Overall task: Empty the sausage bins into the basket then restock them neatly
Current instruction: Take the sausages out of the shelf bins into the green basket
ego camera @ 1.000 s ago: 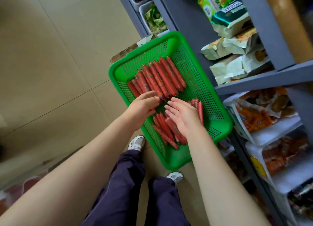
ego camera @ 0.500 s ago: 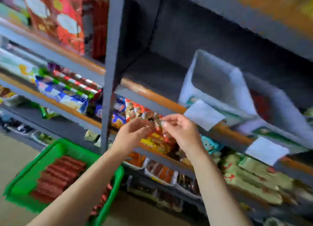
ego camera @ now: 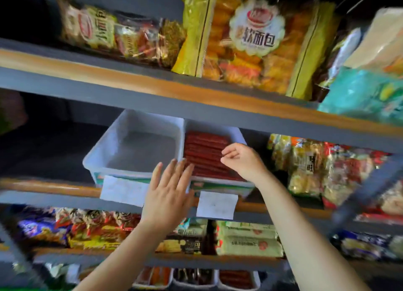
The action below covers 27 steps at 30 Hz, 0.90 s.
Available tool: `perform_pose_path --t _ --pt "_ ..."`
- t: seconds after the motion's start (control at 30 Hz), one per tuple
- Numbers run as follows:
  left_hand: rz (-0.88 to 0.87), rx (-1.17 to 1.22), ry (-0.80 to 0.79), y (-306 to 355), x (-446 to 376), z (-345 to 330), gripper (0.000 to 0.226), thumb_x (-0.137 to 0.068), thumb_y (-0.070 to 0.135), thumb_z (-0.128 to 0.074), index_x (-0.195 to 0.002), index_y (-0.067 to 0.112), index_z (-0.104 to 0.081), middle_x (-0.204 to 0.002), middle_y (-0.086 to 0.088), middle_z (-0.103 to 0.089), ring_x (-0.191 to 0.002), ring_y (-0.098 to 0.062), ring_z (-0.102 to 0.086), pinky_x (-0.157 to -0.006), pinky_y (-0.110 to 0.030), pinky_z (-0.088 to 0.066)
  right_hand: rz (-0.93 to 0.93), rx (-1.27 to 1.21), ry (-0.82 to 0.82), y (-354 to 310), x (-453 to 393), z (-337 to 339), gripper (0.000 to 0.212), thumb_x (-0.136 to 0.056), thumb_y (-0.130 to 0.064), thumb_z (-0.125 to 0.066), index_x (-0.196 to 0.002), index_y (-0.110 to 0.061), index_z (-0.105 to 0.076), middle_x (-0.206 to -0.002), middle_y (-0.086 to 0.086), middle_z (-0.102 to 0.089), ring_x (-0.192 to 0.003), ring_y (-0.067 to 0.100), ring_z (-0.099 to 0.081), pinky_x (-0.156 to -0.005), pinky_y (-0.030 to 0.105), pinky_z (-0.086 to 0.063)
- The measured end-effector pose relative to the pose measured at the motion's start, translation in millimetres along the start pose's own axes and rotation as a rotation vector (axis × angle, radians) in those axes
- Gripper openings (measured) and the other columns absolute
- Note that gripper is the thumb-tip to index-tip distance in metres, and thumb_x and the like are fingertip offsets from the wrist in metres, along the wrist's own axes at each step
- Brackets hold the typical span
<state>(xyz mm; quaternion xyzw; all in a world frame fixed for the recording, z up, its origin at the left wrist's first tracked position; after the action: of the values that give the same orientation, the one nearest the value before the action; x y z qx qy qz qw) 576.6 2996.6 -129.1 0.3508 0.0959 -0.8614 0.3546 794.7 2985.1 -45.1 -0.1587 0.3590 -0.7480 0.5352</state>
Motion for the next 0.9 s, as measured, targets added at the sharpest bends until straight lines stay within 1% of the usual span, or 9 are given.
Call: perform_pose_path --t 0.07,0.2,0.3,0.37,0.43,0.53,0.63,0.77,0.9 --pt "-0.003 -0.05 0.026 -1.0 2.6 -4.6 0.054 -0.091 0.032 -0.053 -0.139 0.007 -0.054 -0.143 -0.012 -0.054 -0.129 -0.035 -0.053 -0.108 -0.056 -0.033 -0.024 0.07 -0.108 10.1 -24.6 -3.7 0.021 -0.081 -0.022 -0.077 -0.1 -0.022 -0.067 -0.094 -0.003 -0.07 -0.084 0.011 -0.066 -0.074 0.023 -0.049" --pt "0.097 -0.097 0.049 2.1 -0.3 -6.2 0.062 -0.099 0.047 -0.041 -0.144 0.005 -0.047 -0.15 -0.011 -0.047 -0.128 -0.034 -0.051 -0.103 -0.05 -0.04 -0.026 0.306 -0.424 5.6 -59.9 -22.5 0.063 -0.081 -0.034 -0.078 -0.134 -0.016 -0.051 -0.131 0.003 -0.055 -0.116 0.019 -0.056 -0.094 0.029 -0.045" --pt "0.179 -0.104 0.056 7.3 -3.2 -6.7 0.067 -0.102 0.054 -0.031 -0.142 0.004 -0.051 -0.144 -0.01 -0.054 -0.117 -0.032 -0.056 -0.103 -0.046 -0.038 0.01 0.579 -0.523 2.5 -77.7 -34.9 0.085 -0.076 -0.048 -0.078 -0.145 -0.015 -0.039 -0.144 0.006 -0.044 -0.127 0.025 -0.048 -0.104 0.037 -0.041" --pt "0.198 -0.105 0.082 8.4 -4.8 -8.8 0.065 -0.104 0.053 -0.027 -0.14 0.005 -0.053 -0.142 -0.008 -0.056 -0.11 -0.031 -0.059 -0.101 -0.045 -0.038 0.026 0.668 -0.537 3.9 -84.3 -42.5 0.093 -0.072 -0.048 -0.081 -0.145 -0.013 -0.035 -0.144 0.01 -0.045 -0.125 0.028 -0.049 -0.103 0.038 -0.042" --pt "0.197 -0.096 0.12 8.1 -6.2 -11.0 0.059 -0.105 0.048 -0.031 -0.138 0.006 -0.055 -0.14 -0.008 -0.057 -0.106 -0.03 -0.059 -0.099 -0.043 -0.038 0.038 0.692 -0.527 4.1 -87.9 -45.7 0.092 -0.069 -0.045 -0.084 -0.141 -0.012 -0.037 -0.139 0.011 -0.047 -0.12 0.029 -0.051 -0.099 0.038 -0.044" --pt "0.197 -0.115 0.148 8.1 -7.2 -13.5 0.054 -0.102 0.043 -0.038 -0.139 0.006 -0.054 -0.14 -0.009 -0.057 -0.105 -0.028 -0.057 -0.098 -0.042 -0.036 0.06 0.694 -0.546 5.1 -88.5 -46.3 0.084 -0.073 -0.044 -0.082 -0.14 -0.012 -0.041 -0.139 0.011 -0.044 -0.12 0.028 -0.05 -0.096 0.035 -0.043" --pt "0.217 -0.133 0.144 9.1 -6.7 -14.3 0.056 -0.102 0.044 -0.036 -0.141 0.007 -0.052 -0.139 -0.008 -0.057 -0.103 -0.027 -0.054 -0.099 -0.042 -0.034 0.069 0.737 -0.573 10.8 -87.3 -49.9 0.082 -0.078 -0.048 -0.076 -0.144 -0.012 -0.041 -0.142 0.011 -0.046 -0.121 0.028 -0.051 -0.095 0.034 -0.042" --pt "0.233 -0.136 0.147 9.1 -6.0 -16.0 0.057 -0.103 0.045 -0.034 -0.142 0.009 -0.052 -0.139 -0.007 -0.056 -0.101 -0.029 -0.055 -0.1 -0.043 -0.033 0.053 0.72 -0.562 14.4 -89.6 -54.3 0.072 -0.075 -0.05 -0.078 -0.13 -0.01 -0.053 -0.123 0.008 -0.059 -0.101 0.024 -0.059 -0.082 0.032 -0.047" --pt "0.215 -0.155 0.14 8.2 -6.7 -16.2 0.059 -0.103 0.048 -0.033 -0.142 0.008 -0.051 -0.14 -0.008 -0.056 -0.103 -0.029 -0.054 -0.101 -0.042 -0.033 0.064 0.714 -0.569 12.3 -87.3 -55.1 0.054 -0.079 -0.041 -0.076 -0.118 -0.008 -0.058 -0.105 0.006 -0.062 -0.088 0.022 -0.059 -0.075 0.031 -0.046"
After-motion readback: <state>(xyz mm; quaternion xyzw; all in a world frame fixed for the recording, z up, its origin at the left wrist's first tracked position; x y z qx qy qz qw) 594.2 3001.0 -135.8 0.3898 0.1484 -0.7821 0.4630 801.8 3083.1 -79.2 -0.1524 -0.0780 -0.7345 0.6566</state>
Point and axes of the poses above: each hand's wrist, its own x-axis away from the middle knuckle, its own z-axis out of the back of the hand, y = z × x, the point moved 2 cm from there along -x, towards the middle knuckle
